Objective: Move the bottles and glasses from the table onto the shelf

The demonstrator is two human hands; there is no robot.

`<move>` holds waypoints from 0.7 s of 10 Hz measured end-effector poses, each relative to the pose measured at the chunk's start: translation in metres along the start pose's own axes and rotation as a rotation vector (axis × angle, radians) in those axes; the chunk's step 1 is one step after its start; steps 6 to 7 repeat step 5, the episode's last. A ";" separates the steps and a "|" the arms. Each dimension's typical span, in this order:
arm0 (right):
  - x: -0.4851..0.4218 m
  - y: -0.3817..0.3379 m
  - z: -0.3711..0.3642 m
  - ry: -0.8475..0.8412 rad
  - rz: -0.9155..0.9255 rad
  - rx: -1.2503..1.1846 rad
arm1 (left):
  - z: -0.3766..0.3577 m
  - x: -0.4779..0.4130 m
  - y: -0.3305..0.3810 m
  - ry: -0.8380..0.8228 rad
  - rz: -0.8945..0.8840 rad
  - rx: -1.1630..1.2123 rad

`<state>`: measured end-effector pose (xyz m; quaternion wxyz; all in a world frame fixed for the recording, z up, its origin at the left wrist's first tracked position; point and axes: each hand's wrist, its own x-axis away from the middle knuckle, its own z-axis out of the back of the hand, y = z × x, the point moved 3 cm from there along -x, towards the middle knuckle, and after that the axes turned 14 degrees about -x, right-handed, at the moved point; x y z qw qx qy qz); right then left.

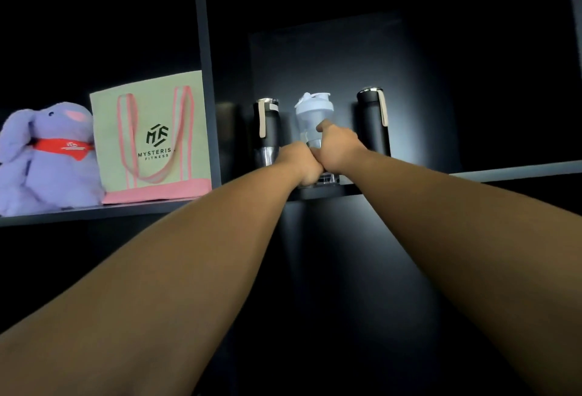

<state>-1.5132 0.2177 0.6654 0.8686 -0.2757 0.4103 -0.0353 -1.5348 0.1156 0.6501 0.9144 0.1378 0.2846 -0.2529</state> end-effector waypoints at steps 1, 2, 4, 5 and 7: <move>-0.014 0.011 -0.014 -0.026 -0.009 -0.005 | -0.013 -0.013 -0.005 -0.018 0.015 -0.080; -0.014 0.015 -0.015 -0.002 -0.033 0.010 | -0.013 -0.014 -0.006 0.002 0.023 -0.077; 0.021 0.020 0.030 0.141 -0.036 0.028 | 0.002 0.011 -0.012 0.178 -0.007 0.173; 0.062 0.023 0.067 0.230 -0.032 0.126 | 0.020 0.029 -0.026 0.259 -0.058 0.265; 0.062 0.023 0.067 0.230 -0.032 0.126 | 0.020 0.029 -0.026 0.259 -0.058 0.265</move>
